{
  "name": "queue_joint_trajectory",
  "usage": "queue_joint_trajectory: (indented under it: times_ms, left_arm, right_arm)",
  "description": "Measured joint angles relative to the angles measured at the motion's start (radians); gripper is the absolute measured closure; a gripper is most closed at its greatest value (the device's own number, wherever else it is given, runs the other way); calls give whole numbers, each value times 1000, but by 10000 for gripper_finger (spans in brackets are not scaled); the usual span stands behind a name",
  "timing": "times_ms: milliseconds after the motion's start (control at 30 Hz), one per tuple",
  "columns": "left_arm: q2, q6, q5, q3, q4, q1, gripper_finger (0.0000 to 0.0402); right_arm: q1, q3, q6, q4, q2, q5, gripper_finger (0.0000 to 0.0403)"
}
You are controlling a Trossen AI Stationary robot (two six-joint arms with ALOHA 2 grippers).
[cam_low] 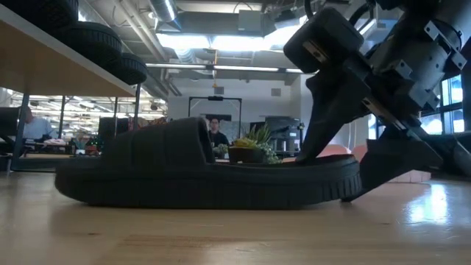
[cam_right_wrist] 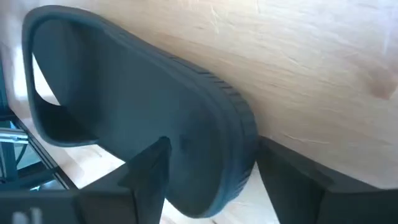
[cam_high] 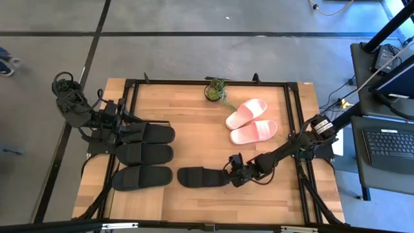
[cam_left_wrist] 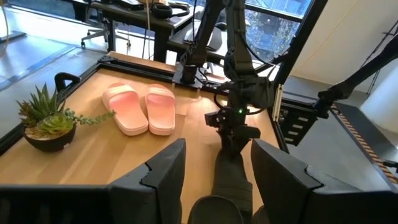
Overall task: Pick and place slides into the shelf
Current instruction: Put the black slipper on the shelf
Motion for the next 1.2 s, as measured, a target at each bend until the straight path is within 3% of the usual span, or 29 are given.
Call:
queue_joint_trajectory:
  times_ms: [167,467,767,1000,1200]
  left_arm:
    - [0,0,0,0,-2,0,227]
    - [0,0,0,0,-2,0,227]
    - [0,0,0,0,-2,0,227]
    - [0,0,0,0,-2,0,227]
    - [0,1,0,0,-2,0,227]
  right_arm:
    - [-1,0,5,-13,1,-15,217]
    - [-1,-1,-3,-16,3,-14,354]
    - [1,-2,-38,53,-7,13,355]
    - [6,-2,-62,99,-90,34,355]
    - [29,-2,-80,87,-201,-86,356]
